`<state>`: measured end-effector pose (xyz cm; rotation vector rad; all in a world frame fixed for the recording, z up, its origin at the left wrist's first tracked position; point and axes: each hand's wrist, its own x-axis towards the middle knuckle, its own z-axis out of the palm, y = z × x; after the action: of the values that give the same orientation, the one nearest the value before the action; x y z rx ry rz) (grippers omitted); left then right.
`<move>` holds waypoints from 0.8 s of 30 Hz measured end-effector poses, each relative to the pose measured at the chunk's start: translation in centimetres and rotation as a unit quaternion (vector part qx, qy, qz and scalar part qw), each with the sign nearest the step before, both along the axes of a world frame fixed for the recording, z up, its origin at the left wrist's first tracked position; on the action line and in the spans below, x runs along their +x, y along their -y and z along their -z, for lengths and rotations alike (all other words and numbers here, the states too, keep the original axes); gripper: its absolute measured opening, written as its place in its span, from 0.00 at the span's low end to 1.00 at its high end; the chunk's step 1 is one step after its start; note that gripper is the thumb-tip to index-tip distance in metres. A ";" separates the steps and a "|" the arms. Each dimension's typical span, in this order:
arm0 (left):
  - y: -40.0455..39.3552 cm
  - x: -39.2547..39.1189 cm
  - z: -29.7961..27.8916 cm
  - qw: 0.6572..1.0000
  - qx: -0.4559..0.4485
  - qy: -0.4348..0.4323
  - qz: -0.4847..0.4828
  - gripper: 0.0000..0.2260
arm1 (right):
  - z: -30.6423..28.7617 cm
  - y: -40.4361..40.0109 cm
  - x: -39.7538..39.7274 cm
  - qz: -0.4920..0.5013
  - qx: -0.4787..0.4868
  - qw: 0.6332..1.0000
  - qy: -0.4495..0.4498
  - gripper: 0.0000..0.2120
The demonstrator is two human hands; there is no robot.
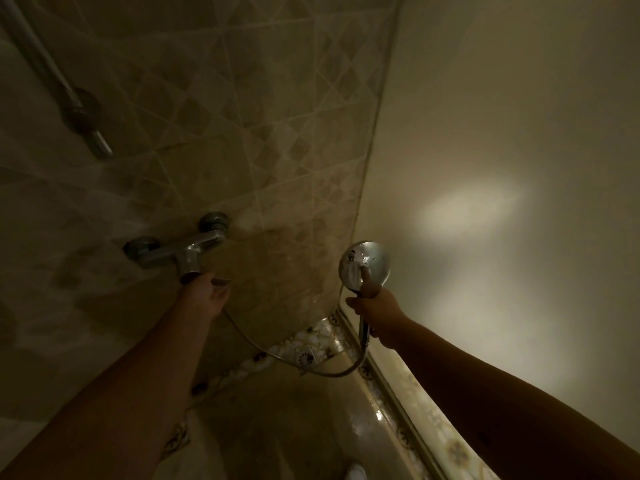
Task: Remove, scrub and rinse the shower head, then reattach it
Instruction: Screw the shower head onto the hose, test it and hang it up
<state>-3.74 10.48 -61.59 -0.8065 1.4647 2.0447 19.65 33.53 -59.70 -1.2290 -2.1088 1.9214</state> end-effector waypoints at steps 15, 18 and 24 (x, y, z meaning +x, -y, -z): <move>0.0 0.3 -0.8 1.000 0.004 -0.002 -0.020 0.18 | -1.3 -2.0 -3.4 0.003 -0.019 0.998 -0.061 0.15; 0.2 0.5 -1.0 1.000 0.005 -0.008 -0.010 0.18 | -1.2 -2.4 -4.8 -0.010 -0.006 0.998 -0.062 0.18; 0.4 0.8 -1.1 0.998 -0.017 -0.052 0.021 0.20 | 0.2 -3.1 -6.5 0.020 0.000 0.999 -0.029 0.18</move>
<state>-2.93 10.05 -60.45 -0.6863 1.5632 2.0617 13.16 36.63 -59.89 -1.1908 -2.0411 1.9155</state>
